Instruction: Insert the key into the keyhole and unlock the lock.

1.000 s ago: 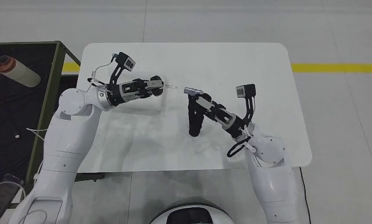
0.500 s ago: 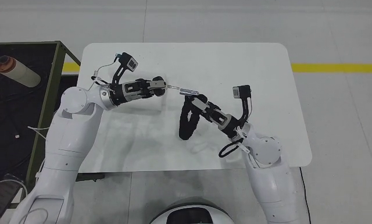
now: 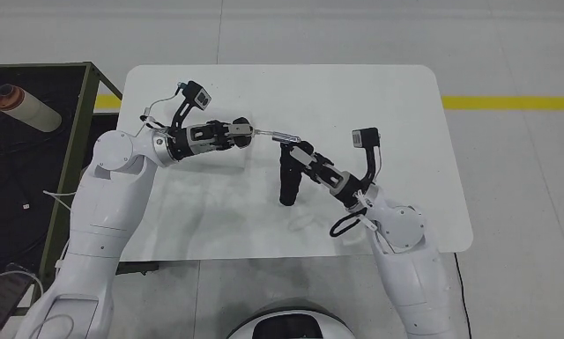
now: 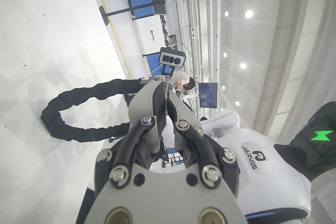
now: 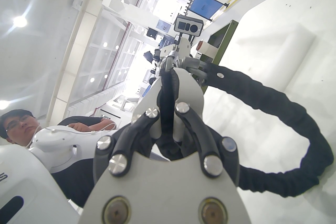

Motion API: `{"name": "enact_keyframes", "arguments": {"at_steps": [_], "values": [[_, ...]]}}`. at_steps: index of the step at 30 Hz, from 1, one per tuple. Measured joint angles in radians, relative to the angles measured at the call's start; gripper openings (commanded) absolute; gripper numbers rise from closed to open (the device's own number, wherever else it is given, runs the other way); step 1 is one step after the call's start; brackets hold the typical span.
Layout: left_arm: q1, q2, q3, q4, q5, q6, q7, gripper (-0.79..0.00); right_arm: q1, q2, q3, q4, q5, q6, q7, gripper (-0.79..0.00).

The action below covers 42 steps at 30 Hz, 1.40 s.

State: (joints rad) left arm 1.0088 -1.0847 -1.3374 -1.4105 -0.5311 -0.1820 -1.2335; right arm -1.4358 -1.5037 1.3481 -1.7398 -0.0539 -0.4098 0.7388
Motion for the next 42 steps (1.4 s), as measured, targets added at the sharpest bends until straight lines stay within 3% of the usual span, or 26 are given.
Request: {"name": "enact_keyframes", "arguments": {"at_steps": [27,42], "values": [[0.011,-0.005,-0.014,-0.005,0.03,-0.006,-0.048,-0.785,0.023,0.035,-0.013,-0.008,0.007,0.043,0.01,-0.785],[0.014,-0.008,-0.013,0.002,0.009,0.005,-0.104,-0.785,0.045,0.056,0.01,-0.006,0.109,0.104,0.077,-0.785]]}}
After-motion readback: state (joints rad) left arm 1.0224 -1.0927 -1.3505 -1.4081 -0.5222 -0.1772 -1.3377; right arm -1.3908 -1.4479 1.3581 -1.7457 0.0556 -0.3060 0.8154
